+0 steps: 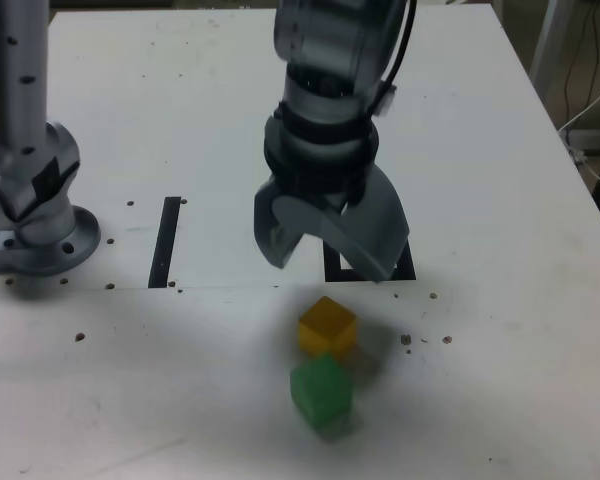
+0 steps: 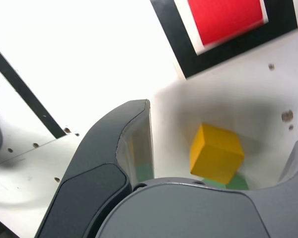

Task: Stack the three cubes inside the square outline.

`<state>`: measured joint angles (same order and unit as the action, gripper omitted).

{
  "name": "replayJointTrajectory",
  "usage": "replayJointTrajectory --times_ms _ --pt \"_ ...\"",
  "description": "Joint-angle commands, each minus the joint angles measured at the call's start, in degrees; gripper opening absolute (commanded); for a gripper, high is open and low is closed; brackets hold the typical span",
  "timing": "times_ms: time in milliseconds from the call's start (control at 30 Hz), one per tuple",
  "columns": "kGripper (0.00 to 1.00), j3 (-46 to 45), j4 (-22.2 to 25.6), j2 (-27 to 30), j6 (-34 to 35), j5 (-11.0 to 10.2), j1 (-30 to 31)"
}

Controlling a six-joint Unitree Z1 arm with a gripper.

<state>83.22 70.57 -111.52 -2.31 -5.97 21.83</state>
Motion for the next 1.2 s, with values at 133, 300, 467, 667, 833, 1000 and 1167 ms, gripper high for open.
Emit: replayJointTrajectory --times_ms 133,300,467,667,833,1000,1167 --pt "0.96 -0.8 -1.9 -1.9 0.0 1.2 2.3" --pt "0.95 -0.9 -3.1 -3.7 0.2 1.8 3.7" --pt "0.92 -0.3 -3.8 -5.7 0.2 2.2 4.1" --pt "0.79 0.6 -4.2 -7.6 0.1 2.5 4.1" --pt "0.53 1.0 -4.5 -8.3 0.3 3.0 4.2" --pt "0.3 1.1 -4.6 -8.5 0.4 3.1 4.2" --pt "0.22 1.0 -4.6 -8.5 0.4 3.0 4.2"
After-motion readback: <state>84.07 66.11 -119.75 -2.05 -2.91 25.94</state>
